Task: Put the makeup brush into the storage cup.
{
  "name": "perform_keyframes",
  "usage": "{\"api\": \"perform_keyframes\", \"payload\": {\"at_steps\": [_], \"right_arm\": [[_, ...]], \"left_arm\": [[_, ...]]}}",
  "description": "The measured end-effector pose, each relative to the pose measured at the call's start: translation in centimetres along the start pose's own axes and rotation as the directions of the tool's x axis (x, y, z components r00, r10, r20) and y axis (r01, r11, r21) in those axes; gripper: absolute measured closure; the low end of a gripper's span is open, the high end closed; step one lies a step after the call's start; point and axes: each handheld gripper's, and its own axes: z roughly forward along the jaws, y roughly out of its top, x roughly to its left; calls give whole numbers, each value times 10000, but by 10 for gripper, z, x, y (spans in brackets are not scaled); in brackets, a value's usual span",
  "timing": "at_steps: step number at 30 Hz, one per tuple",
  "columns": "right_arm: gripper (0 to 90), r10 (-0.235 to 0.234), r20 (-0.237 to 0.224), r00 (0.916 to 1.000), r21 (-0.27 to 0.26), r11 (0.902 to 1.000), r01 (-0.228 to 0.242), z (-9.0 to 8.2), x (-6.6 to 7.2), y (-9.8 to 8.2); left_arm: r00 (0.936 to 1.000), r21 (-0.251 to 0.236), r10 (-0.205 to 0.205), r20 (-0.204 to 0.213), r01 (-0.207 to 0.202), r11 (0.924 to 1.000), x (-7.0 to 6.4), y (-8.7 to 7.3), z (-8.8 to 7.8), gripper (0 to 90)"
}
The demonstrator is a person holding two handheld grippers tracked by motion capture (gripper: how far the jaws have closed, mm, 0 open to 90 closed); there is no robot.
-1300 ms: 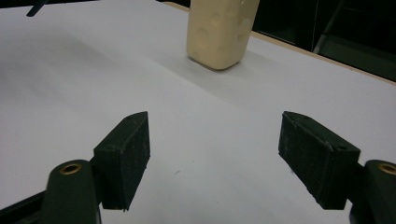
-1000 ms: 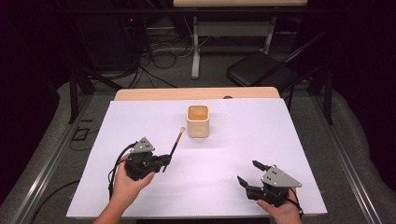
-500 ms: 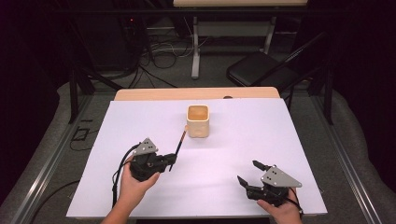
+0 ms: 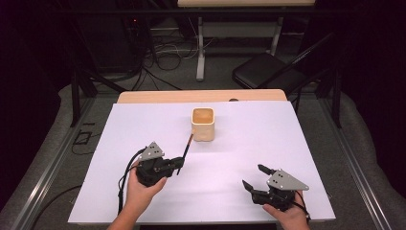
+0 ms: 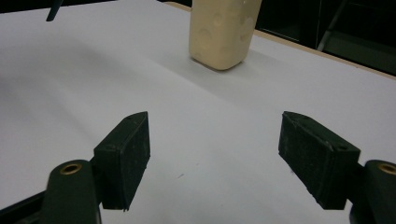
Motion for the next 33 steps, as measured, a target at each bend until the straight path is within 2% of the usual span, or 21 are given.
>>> {"api": "perform_keyframes", "payload": {"at_steps": [6, 13, 25, 33], "right_arm": [[250, 112, -285, 9995, 108, 9999, -109, 0, -2, 9], [252, 487, -676, 9965, 483, 9978, -455, 4, -8, 16], [252, 672, -1107, 9916, 890, 9944, -574, 10, -17, 34], [181, 1010, -1307, 9863, 1040, 9907, -876, 18, -21, 44]], "left_arm": [[10000, -6, 58, -17, -58, 10000, -1, 2, 0, 837], [9999, -125, 89, -57, -90, 9999, -2, 4, -2, 837], [9999, -248, 74, -82, -76, 9997, -1, 6, -4, 837], [9999, -303, 26, -123, -30, 9995, -1, 6, -5, 837]]}}
